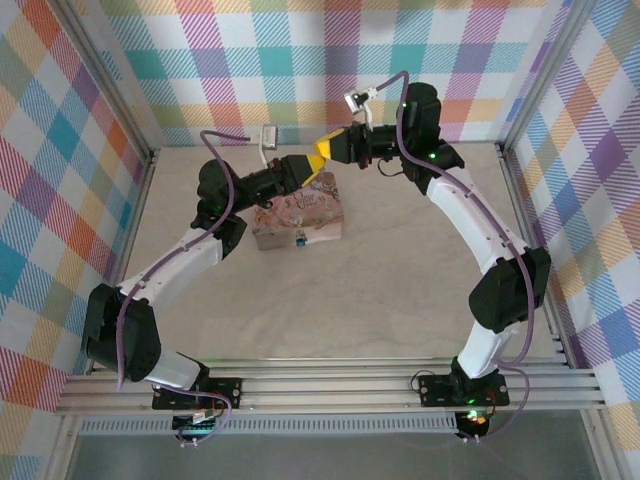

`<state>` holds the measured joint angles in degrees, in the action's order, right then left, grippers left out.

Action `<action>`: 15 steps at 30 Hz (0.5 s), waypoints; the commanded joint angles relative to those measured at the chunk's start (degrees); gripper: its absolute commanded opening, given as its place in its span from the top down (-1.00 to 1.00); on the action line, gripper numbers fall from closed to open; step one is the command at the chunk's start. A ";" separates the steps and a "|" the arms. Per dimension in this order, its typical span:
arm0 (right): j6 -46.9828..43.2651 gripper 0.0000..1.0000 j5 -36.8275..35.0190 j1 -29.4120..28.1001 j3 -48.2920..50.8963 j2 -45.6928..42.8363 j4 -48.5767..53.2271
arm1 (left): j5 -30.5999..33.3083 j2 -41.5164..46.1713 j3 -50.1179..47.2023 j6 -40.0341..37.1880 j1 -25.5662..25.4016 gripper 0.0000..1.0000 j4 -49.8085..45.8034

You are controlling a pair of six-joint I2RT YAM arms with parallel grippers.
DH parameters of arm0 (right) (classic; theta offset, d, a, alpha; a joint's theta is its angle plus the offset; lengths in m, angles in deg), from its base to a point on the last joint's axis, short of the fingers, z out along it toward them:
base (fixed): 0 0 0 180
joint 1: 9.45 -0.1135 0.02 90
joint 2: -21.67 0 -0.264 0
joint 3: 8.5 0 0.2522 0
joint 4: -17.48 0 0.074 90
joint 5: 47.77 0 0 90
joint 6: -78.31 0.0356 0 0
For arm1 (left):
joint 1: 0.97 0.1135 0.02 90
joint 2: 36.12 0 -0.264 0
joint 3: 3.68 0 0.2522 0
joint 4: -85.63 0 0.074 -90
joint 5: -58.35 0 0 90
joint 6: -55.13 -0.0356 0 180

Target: Unlock the padlock with the key

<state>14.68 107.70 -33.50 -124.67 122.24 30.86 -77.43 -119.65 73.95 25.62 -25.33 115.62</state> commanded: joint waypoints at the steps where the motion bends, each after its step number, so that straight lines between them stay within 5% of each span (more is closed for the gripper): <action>1: -0.62 1.00 1.41 -0.36 0.37 0.51 -0.50 | 0.39 0.26 1.54 0.45 -0.48 0.37 2.66; 7: 0.15 1.00 1.12 -0.38 0.25 0.77 -1.22 | -0.14 0.47 1.26 0.63 -0.51 0.70 2.27; 15: 0.70 1.00 0.28 -0.34 0.44 0.74 -1.56 | 2.40 2.92 -0.49 -2.66 -0.51 0.40 -3.39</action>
<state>15.11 107.44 -33.52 -124.67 122.42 30.83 -76.16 -119.19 73.98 24.73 -25.33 113.46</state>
